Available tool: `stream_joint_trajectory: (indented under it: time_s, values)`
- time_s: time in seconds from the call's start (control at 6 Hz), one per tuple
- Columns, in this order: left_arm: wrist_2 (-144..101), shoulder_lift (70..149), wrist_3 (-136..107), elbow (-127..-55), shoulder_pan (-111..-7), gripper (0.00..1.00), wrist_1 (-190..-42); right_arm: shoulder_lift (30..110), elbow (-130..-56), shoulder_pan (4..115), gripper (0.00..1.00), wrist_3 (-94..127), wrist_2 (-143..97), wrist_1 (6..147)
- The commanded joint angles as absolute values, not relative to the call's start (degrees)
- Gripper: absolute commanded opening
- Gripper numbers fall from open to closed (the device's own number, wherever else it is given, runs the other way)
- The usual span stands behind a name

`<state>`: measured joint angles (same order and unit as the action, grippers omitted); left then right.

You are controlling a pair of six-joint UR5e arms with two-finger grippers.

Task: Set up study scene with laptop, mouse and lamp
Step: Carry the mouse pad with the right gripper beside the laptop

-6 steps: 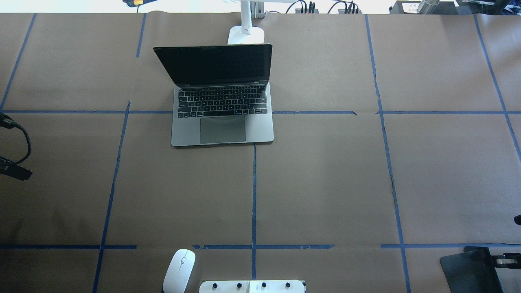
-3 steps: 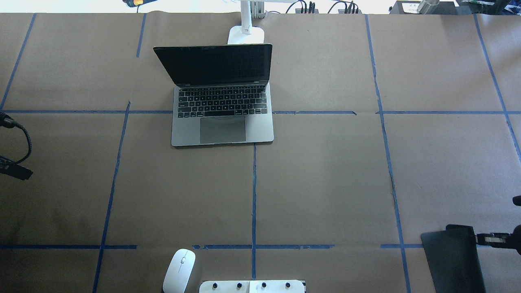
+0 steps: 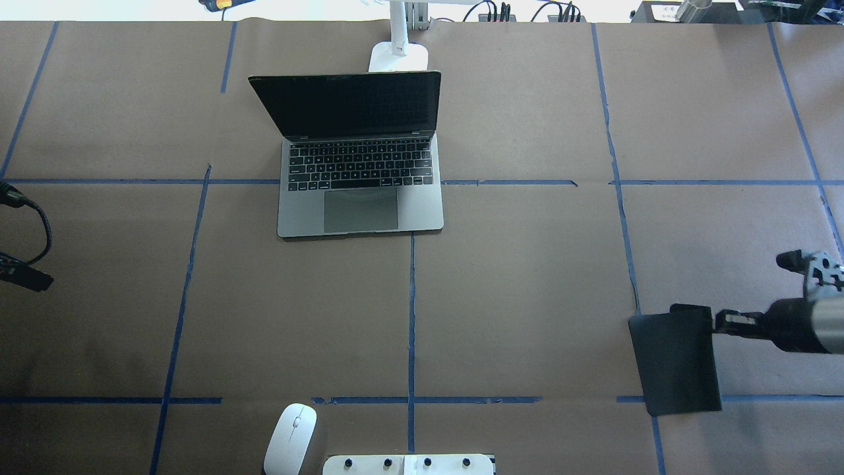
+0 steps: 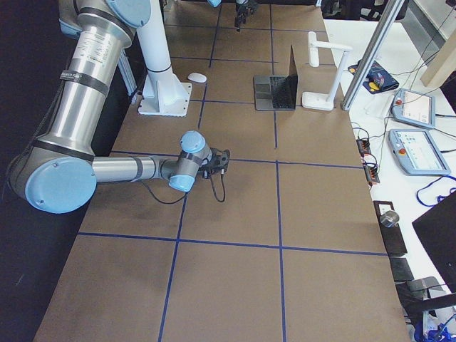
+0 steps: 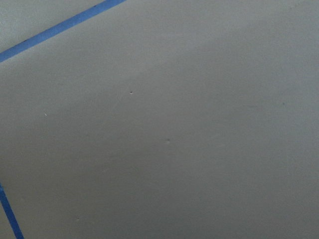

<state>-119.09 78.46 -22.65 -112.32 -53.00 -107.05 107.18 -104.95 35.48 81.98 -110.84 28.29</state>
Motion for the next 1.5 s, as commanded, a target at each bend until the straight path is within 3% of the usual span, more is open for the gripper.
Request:
stream_joint_trajectory:
  time_s: [0.0, 0.33, 0.5, 0.83, 1.17, 1.33]
  values:
    - [-119.09, 78.49, -22.59, -112.76, -53.00, 1.00, -107.05, 90.98, -104.59, 38.49, 0.00, 81.39, -111.19, 47.00]
    - [-119.09, 78.49, -22.68, -113.03, -53.00, 1.00, -107.05, 68.57, -91.49, 41.73, 0.00, 81.12, -111.36, 58.95]
    - [-119.18, 78.49, -22.68, -113.11, -53.00, 1.00, -107.05, 62.64, -83.32, 43.40, 0.00, 78.34, -111.18, 58.89]
    - [-119.18, 78.57, -22.68, -113.12, -53.00, 1.00, -107.05, 57.07, -75.01, 45.87, 0.00, 71.84, -111.88, 58.80]
    - [-119.18, 78.57, -22.68, -113.03, -53.00, 1.00, -107.05, 54.32, -72.60, 45.97, 0.00, 72.07, -112.06, 58.80]
    - [-119.27, 78.66, -22.68, -113.03, -53.00, 1.00, -107.05, 53.97, -72.60, 45.97, 0.05, 72.42, -112.06, 58.89]
